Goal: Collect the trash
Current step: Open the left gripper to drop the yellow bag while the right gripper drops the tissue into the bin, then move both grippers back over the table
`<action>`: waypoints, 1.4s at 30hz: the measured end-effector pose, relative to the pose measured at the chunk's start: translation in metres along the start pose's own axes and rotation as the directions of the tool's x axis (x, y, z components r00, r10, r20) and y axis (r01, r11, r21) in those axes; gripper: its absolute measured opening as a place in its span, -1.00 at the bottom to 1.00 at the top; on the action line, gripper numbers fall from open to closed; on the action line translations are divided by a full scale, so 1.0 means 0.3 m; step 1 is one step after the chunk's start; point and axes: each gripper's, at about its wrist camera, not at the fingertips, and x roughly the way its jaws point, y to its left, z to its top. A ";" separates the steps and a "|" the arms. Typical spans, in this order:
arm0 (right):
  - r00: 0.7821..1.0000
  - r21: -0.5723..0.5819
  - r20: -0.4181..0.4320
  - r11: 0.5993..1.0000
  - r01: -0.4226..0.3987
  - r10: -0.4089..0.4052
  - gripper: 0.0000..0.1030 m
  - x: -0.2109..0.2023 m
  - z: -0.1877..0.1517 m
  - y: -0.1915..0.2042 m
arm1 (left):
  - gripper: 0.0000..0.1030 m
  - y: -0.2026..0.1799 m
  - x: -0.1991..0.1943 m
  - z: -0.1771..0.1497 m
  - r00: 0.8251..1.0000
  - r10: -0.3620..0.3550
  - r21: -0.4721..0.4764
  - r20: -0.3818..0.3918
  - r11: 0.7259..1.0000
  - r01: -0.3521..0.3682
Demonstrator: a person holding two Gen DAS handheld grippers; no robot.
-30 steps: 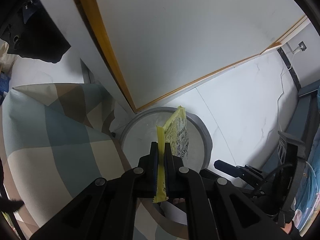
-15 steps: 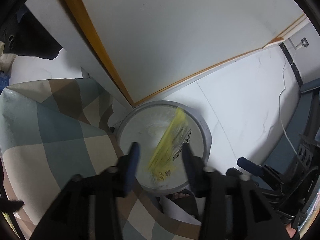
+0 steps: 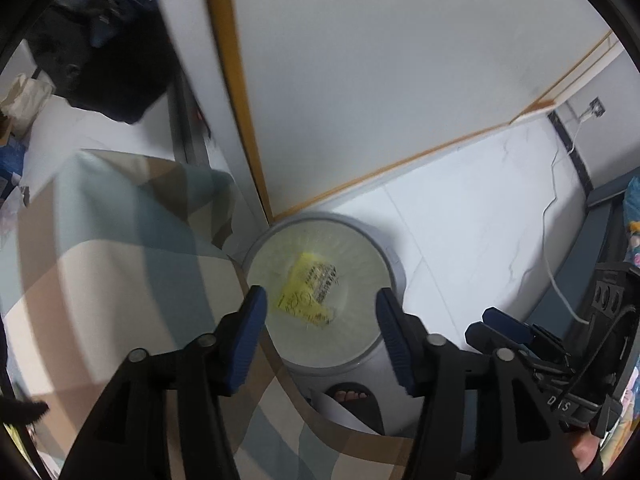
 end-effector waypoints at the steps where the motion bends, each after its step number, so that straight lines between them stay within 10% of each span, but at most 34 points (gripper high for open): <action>1: 1.000 -0.008 0.010 1.000 0.000 0.000 0.32 -0.017 0.003 0.014 | 0.08 0.001 -0.021 -0.007 1.000 -0.001 -0.002 0.019 1.000 0.001; 8: 0.994 -0.093 0.109 0.995 0.021 -0.011 0.43 -0.185 0.019 0.143 | 0.29 0.059 -0.252 -0.075 0.973 0.044 -0.047 0.228 0.998 -0.034; 18: 0.942 -0.321 0.330 0.930 0.180 -0.068 0.49 -0.485 -0.043 0.471 | 0.53 0.228 -0.568 -0.232 0.874 0.179 -0.174 0.453 0.979 -0.110; 31: 0.848 -0.502 0.517 0.844 0.190 0.116 0.74 -0.739 -0.275 0.910 | 0.64 0.430 -0.849 -0.445 0.737 0.300 -0.315 0.605 0.941 -0.125; 42: 0.828 -0.607 0.517 0.776 0.173 0.219 0.85 -0.650 -0.477 1.148 | 0.79 0.607 -0.916 -0.639 0.656 0.393 -0.415 0.645 0.900 -0.132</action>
